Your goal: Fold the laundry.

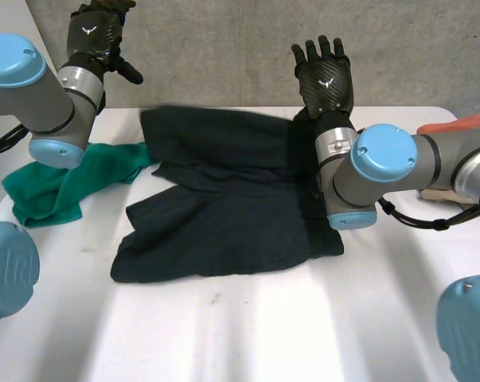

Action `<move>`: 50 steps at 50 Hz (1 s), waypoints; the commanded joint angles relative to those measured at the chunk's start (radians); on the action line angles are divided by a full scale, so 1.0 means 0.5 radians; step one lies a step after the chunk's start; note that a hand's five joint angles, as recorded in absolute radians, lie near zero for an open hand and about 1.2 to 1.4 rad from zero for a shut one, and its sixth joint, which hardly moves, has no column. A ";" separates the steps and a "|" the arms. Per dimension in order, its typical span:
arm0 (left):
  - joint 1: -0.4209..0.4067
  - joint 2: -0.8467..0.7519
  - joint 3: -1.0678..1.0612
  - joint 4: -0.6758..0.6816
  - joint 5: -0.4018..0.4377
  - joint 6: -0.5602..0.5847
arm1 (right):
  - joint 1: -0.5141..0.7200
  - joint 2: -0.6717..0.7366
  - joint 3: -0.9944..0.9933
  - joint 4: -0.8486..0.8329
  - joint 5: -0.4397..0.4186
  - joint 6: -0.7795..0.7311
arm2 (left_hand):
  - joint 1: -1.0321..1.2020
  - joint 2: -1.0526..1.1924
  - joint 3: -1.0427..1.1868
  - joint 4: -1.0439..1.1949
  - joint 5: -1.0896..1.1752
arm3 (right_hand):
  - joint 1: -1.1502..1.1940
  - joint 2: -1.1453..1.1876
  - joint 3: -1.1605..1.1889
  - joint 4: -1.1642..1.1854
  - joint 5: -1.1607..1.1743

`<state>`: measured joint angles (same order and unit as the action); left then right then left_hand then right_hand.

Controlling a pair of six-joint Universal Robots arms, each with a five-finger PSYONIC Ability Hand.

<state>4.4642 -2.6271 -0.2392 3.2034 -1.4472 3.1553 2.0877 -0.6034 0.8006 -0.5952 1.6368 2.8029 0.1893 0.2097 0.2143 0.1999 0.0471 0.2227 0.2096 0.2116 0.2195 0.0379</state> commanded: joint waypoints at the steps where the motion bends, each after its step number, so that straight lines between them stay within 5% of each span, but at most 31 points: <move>1: 0.036 0.146 -0.040 -0.114 -0.045 0.019 | -0.043 -0.048 -0.208 0.398 0.070 0.030 | -0.029 -0.070 -0.080 -0.051 -0.094 | -0.096 -0.070 -0.074 -0.090 -0.076; 15: -0.037 0.992 -1.085 -0.464 -0.033 0.337 | -0.043 -0.756 0.184 1.273 -0.193 -0.139 | -0.029 -0.070 -0.080 -0.051 -0.094 | -0.096 -0.070 -0.074 -0.090 -0.076; 27: -0.166 1.643 -2.398 -0.755 0.200 0.647 | -0.052 -1.238 1.155 1.684 -0.417 -0.255 | 0.265 0.224 0.215 0.243 0.200 | 0.003 0.029 0.025 0.009 0.023; 39: -0.096 1.730 -3.138 -0.603 0.262 0.804 | -0.098 -1.257 1.908 1.035 -0.592 -0.372 | 0.641 0.601 0.591 0.620 0.577 | 0.426 0.452 0.448 0.433 0.447; 50: 0.067 1.503 -3.123 -0.323 0.235 0.884 | -0.110 -0.999 1.887 0.605 -0.580 -0.396 | 0.365 0.325 0.315 0.344 0.301 | 0.544 0.570 0.566 0.550 0.564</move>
<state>4.4725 -1.8211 -1.8288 2.9818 -1.3207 3.5847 2.0375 -1.1696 1.7751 -0.2098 1.3412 2.6101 0.3962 0.3950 0.3949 0.3868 0.2124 0.4073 0.3967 0.4052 0.4111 0.2498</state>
